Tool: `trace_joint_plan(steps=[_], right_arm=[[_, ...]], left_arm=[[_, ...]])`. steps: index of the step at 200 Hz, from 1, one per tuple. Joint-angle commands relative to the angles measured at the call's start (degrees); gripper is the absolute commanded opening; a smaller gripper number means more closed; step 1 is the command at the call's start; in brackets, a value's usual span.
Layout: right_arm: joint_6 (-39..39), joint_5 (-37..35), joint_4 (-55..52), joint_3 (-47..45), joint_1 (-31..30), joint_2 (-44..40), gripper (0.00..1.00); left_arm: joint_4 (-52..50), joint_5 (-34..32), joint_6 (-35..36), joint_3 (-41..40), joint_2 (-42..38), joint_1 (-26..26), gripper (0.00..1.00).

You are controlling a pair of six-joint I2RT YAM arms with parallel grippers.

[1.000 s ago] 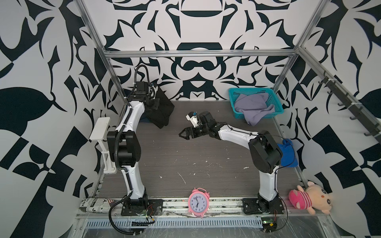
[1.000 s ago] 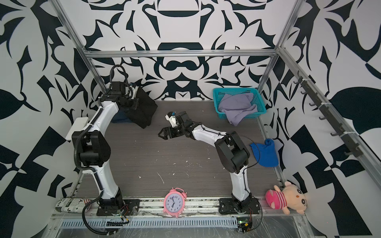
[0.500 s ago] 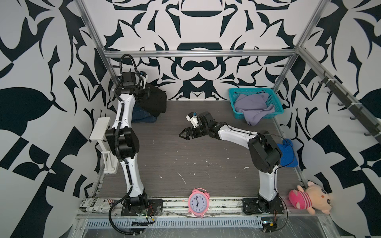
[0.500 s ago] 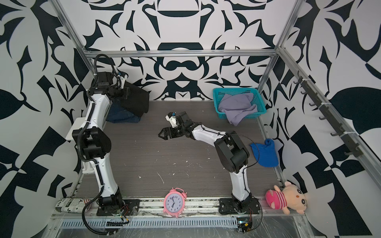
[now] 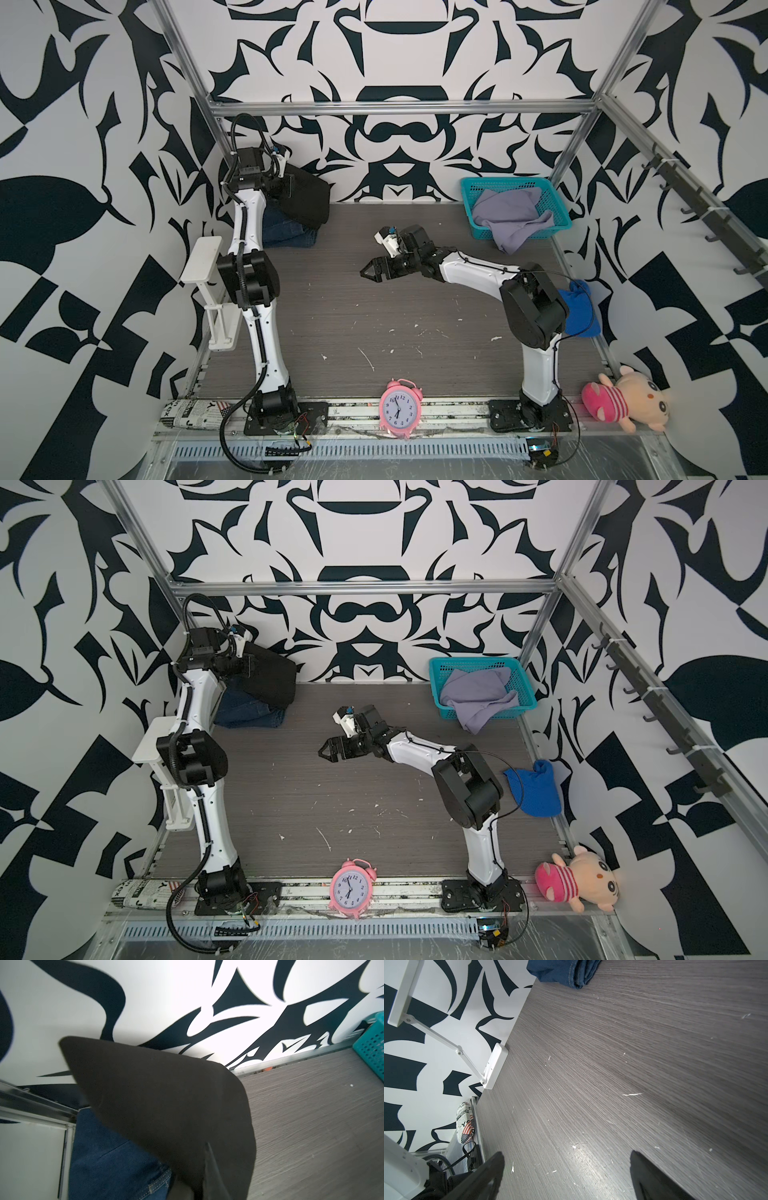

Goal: Fold and stack skirts
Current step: Place the skirt on the skirt.

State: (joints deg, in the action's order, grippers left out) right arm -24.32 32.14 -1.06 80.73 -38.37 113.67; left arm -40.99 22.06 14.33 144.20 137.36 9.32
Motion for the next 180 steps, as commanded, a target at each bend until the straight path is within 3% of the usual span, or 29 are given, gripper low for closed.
trace_joint_plan(steps=[1, 22, 58, 76, 115, 127, 137, 142, 146, 158, 173, 180], right_arm=[[-0.4, 0.6, 0.4, 1.0, -0.4, -4.1, 0.97], [-0.3, 0.4, -0.6, 1.1, -0.5, -4.5, 0.97], [0.2, 0.0, -2.2, 2.0, -0.7, -4.6, 0.97], [0.3, -0.3, -2.7, 2.7, -0.9, -4.4, 0.97], [0.5, -0.1, -4.3, 4.6, -1.7, -3.6, 0.96], [0.8, -0.1, -5.0, 5.2, -1.9, -3.5, 0.96], [1.1, -0.1, -5.4, 5.6, -2.1, -3.5, 0.96], [1.1, -0.1, -5.5, 5.7, -2.2, -3.6, 0.96], [1.1, -0.1, -5.5, 5.7, -2.2, -3.6, 0.96], [1.2, -0.1, -5.4, 5.8, -2.3, -3.6, 0.96], [1.1, 0.0, -5.1, 5.9, -2.5, -3.4, 0.96], [0.9, 0.2, -5.0, 6.0, -2.6, -3.2, 0.96]], left_arm=[[0.7, 4.3, 1.1, 0.3, 1.2, 2.1, 0.00], [2.0, 8.7, 1.1, -1.3, 2.4, 5.2, 0.00], [-1.1, 9.0, 6.1, 0.4, 5.7, 8.6, 0.00], [1.9, 9.3, 5.8, -3.0, 5.3, 10.4, 0.00], [2.7, 9.1, 5.2, -2.1, 8.8, 11.9, 0.00], [2.9, 4.8, 5.9, -2.2, 9.4, 11.4, 0.18], [3.4, 0.9, 6.6, -2.4, 9.5, 11.0, 0.14], [3.6, -0.7, 6.9, -2.4, 9.6, 10.8, 0.18], [4.0, -2.4, 7.0, -2.5, 9.5, 10.5, 0.28], [5.1, -7.5, 6.8, -2.5, 8.9, 9.9, 0.74], [5.7, -10.5, 7.0, -2.1, 7.5, 8.9, 0.83], [6.5, -13.2, 6.6, -2.0, 6.7, 8.5, 0.95]])
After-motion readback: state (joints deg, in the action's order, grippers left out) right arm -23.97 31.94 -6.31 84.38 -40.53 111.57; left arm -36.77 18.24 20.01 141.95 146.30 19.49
